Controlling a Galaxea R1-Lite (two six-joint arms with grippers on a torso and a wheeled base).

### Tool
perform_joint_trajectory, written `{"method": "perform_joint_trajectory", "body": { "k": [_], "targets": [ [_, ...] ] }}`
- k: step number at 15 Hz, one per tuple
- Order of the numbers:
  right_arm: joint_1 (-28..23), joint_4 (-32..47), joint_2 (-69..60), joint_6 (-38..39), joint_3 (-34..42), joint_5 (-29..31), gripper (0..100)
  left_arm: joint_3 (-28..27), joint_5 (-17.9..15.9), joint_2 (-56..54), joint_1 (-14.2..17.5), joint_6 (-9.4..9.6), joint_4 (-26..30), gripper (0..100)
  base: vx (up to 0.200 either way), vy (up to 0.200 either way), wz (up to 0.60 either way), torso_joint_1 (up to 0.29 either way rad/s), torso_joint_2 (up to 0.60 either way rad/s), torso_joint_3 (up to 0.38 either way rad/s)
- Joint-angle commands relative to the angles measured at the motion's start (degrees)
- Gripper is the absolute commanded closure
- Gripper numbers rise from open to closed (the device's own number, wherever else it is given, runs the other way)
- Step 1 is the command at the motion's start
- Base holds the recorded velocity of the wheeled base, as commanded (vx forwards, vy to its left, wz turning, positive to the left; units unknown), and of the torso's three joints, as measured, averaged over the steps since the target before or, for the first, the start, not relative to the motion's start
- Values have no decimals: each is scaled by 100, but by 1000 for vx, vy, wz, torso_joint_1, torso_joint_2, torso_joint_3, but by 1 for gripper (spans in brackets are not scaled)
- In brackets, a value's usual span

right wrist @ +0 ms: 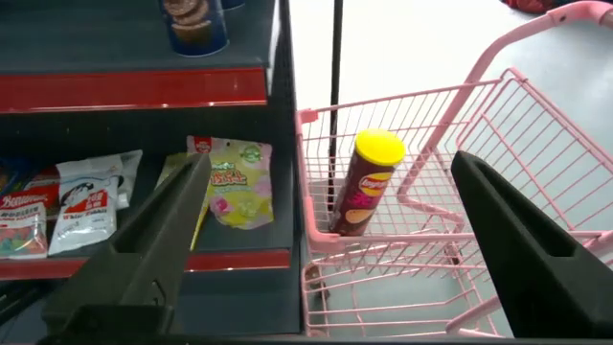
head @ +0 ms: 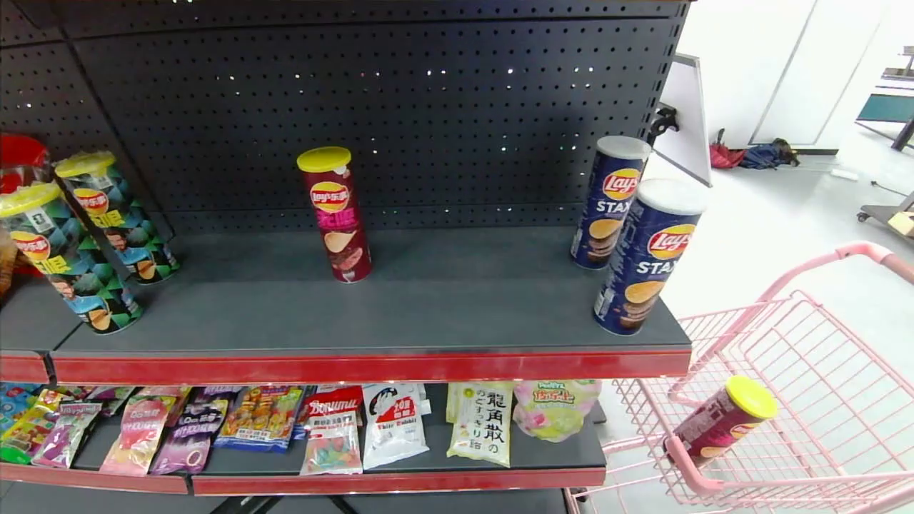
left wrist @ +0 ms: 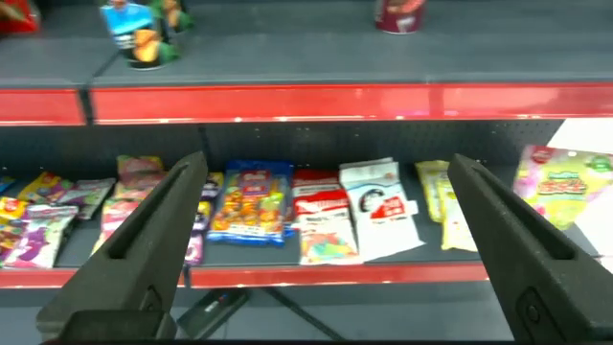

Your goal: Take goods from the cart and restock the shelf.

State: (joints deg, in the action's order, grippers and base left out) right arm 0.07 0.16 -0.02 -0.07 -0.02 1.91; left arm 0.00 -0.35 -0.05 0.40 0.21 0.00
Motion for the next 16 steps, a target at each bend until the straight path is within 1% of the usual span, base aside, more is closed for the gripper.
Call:
{"method": "perform_joint_trajectory", "body": {
  "k": [1, 8, 11, 16],
  "targets": [
    [1, 2, 2, -1, -6, 2, 0, 0, 0, 5, -5, 6, 0, 0, 0, -200, 0, -2, 2, 2],
    [1, -7, 2, 7, 2, 2, 0, 0, 0, 5, 4, -3, 0, 0, 0, -200, 0, 2, 2, 1],
    [1, 2, 2, 7, 2, 11, 0, 0, 0, 5, -5, -3, 0, 0, 0, 0, 0, 0, 0, 0],
    [1, -7, 2, 7, 2, 2, 0, 0, 0, 5, 4, -3, 0, 0, 0, 0, -600, 2, 4, 2]
  ]
}}
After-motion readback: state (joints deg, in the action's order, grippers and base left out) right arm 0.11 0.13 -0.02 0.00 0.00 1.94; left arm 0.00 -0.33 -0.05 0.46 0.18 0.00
